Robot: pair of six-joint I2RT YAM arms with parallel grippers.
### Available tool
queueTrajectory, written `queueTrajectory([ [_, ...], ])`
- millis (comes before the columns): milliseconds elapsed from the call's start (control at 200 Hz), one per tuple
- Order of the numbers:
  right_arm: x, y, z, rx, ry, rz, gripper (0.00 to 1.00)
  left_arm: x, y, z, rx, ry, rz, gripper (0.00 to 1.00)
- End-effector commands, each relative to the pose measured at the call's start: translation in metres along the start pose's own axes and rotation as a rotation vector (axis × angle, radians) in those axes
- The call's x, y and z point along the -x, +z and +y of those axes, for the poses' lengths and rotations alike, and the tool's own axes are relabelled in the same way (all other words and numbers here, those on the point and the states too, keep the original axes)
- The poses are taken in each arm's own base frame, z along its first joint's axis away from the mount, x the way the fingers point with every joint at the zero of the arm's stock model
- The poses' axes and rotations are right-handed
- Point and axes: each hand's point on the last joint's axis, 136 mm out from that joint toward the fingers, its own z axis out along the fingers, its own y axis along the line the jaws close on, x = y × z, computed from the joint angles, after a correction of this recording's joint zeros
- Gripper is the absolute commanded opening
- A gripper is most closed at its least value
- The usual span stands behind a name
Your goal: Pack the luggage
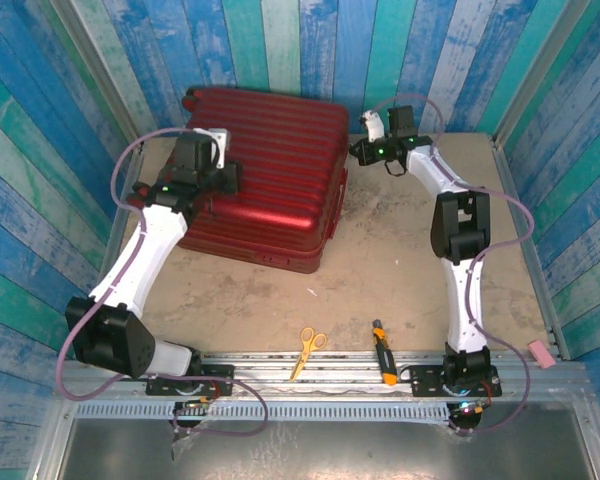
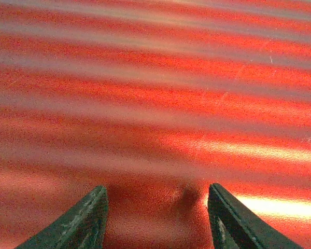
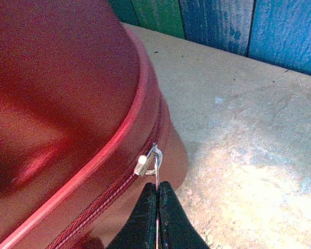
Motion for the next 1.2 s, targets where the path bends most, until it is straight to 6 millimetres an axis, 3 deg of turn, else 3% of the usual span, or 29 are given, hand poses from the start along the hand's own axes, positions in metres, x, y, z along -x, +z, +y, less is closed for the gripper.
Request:
queueTrajectory([
  [0, 0.019, 0.006, -0.041, -0.093, -0.003, -0.1, 0.01, 0.001, 0.008, -0.006, -0.023, 0.011, 0.015, 0.58],
  [205, 0.028, 0.022, -0.053, -0.083, 0.009, -0.148, 0.01, 0.001, 0.005, -0.007, -0.025, 0.009, 0.014, 0.79],
  [396, 0.032, 0.03, -0.061, -0.082, 0.016, -0.184, 0.0, 0.001, 0.002, -0.007, -0.019, 0.018, 0.012, 0.92],
  [411, 0.032, 0.03, -0.063, -0.085, 0.02, -0.187, 0.0, 0.001, 0.002, -0.007, -0.02, 0.019, 0.012, 0.99],
  [436, 0.032, 0.031, -0.064, -0.087, 0.022, -0.191, 0.01, 0.001, 0.003, -0.007, -0.02, 0.021, 0.013, 0.94],
  [711, 0.045, 0.032, -0.079, -0.11, 0.071, -0.271, 0.03, 0.003, -0.003, -0.003, 0.002, 0.018, 0.001, 0.93],
  [776, 0.046, 0.031, -0.081, -0.115, 0.086, -0.277, 0.13, 0.002, -0.005, 0.001, 0.026, 0.006, 0.0, 0.94],
  [821, 0.045, 0.029, -0.084, -0.123, 0.097, -0.277, 0.28, 0.001, -0.008, 0.009, 0.071, -0.017, -0.003, 0.94],
  [861, 0.046, 0.024, -0.086, -0.134, 0.11, -0.279, 0.42, 0.001, -0.013, 0.018, 0.118, -0.049, -0.012, 0.93],
  [936, 0.05, 0.013, -0.093, -0.152, 0.139, -0.293, 0.49, -0.001, -0.028, 0.037, 0.225, -0.16, -0.034, 0.93],
  [1007, 0.06, -0.001, -0.099, -0.162, 0.172, -0.326, 0.5, -0.01, -0.047, 0.055, 0.326, -0.3, -0.064, 0.93],
  [1067, 0.071, -0.011, -0.103, -0.156, 0.191, -0.365, 0.48, -0.02, -0.078, 0.067, 0.377, -0.456, -0.134, 0.93],
  [1197, 0.099, -0.015, -0.092, -0.07, 0.164, -0.423, 0.46, -0.071, -0.119, 0.083, 0.4, -0.755, -0.246, 1.0],
])
